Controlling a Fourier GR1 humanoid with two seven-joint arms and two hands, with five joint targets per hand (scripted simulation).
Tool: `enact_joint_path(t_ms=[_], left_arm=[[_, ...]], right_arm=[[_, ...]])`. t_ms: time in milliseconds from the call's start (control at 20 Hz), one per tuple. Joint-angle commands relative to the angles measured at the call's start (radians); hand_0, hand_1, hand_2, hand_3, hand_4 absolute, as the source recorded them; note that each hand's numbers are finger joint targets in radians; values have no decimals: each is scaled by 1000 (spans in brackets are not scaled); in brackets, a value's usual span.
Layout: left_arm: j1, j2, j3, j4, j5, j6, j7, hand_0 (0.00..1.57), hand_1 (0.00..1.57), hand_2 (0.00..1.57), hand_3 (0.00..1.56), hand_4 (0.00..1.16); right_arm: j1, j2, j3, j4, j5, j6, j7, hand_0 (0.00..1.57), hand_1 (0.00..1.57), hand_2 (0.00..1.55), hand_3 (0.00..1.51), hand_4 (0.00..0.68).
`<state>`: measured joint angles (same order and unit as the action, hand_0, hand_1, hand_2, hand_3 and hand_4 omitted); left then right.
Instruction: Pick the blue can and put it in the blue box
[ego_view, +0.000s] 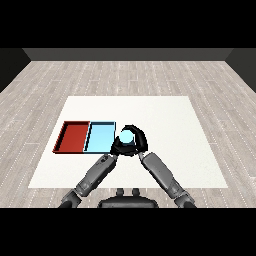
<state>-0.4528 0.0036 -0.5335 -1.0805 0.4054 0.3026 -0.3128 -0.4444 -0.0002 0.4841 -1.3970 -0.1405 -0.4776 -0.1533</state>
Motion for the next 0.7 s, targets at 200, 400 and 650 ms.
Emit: enact_joint_path(t_ms=[200,400,650], left_arm=[[-21,-3,-95,48,228,115,-130,858,858,942,769,571],[-80,-3,-120,50,318,168,-129,1571,1571,1571,1460,818],[-67,-3,-114,171,336,66,-291,1571,1571,1571,1510,996]], right_arm=[[-52,0,25,28,-125,-26,-51,1450,1450,1452,1391,614],[29,0,68,-73,-92,-68,-27,1463,1463,1440,1398,634],[-56,0,31,-32,-133,-63,-6,1426,1426,1441,1393,609]])
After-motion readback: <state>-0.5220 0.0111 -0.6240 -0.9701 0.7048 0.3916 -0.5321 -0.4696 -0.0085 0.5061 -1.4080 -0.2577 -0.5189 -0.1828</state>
